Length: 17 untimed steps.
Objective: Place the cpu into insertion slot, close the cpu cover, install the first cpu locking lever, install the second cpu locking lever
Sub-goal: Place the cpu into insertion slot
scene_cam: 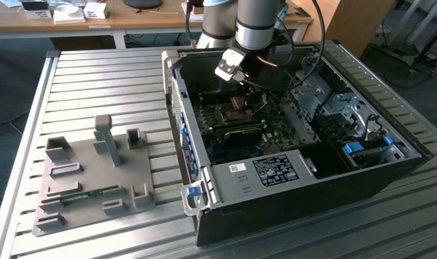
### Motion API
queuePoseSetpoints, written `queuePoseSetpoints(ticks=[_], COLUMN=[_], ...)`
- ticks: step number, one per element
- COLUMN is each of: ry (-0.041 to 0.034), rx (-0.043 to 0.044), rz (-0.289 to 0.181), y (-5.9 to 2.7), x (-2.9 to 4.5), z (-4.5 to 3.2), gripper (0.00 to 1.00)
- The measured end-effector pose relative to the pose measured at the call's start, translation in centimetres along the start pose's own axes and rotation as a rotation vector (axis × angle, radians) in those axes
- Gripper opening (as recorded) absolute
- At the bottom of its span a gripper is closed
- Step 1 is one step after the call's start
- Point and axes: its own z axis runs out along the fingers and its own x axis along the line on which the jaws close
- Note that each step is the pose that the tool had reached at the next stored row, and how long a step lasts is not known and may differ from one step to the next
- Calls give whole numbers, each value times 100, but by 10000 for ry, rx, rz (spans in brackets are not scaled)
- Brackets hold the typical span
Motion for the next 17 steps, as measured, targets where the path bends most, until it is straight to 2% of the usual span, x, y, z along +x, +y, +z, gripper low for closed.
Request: queuePoseSetpoints(ticks=[1, 3, 5, 8, 13, 15, 17], ry=[69, 363, 376, 321, 31, -13, -14], rx=[2, 5, 6, 6, 5, 13, 13], rz=[5, 34, 36, 29, -30, -35, -41], y=[-5, -6, -7, -7, -13, -19, -21], x=[0, 0, 1, 0, 0, 0, -1], z=[3, 8, 8, 17, 37, 56, 65], gripper=[54, 54, 54, 54, 54, 54, 54])
